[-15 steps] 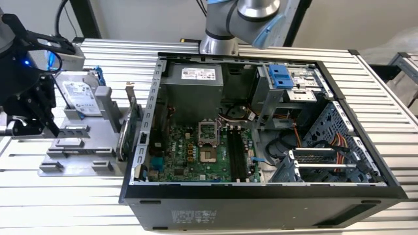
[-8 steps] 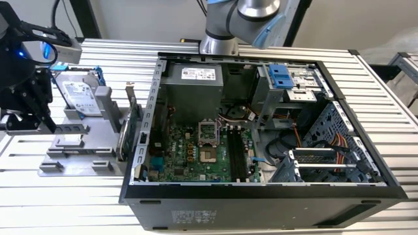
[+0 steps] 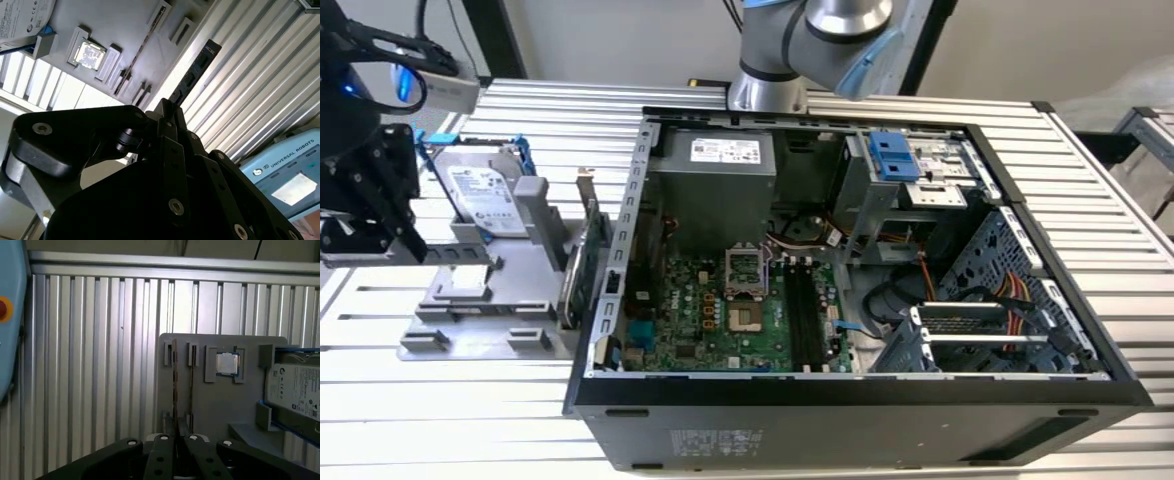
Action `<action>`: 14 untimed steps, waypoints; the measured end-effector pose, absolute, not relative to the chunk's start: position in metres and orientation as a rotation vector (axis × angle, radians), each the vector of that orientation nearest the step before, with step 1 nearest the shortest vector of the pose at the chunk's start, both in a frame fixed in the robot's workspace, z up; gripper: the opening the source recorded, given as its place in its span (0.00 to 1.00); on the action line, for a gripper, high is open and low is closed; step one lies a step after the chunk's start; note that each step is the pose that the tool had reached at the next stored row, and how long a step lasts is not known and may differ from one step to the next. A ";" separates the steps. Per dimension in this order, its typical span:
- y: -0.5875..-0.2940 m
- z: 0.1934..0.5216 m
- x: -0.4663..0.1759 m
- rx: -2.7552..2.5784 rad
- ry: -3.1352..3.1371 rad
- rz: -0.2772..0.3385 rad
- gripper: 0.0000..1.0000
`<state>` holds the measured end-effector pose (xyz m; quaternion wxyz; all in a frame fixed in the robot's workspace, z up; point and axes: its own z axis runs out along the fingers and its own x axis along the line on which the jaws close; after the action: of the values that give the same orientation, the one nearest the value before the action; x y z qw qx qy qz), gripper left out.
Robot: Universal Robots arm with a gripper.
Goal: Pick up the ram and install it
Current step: 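Pick up the ram and move it above insertion slot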
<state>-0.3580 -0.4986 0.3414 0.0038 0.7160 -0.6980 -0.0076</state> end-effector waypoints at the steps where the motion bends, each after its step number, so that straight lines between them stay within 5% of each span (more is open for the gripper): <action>1: -0.499 0.343 -0.358 2.244 -2.188 -0.024 0.00; 14: -0.499 0.360 -0.358 2.244 -2.188 -0.024 0.00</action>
<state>-0.3581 -0.4986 0.3603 0.0038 0.7160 -0.6980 -0.0076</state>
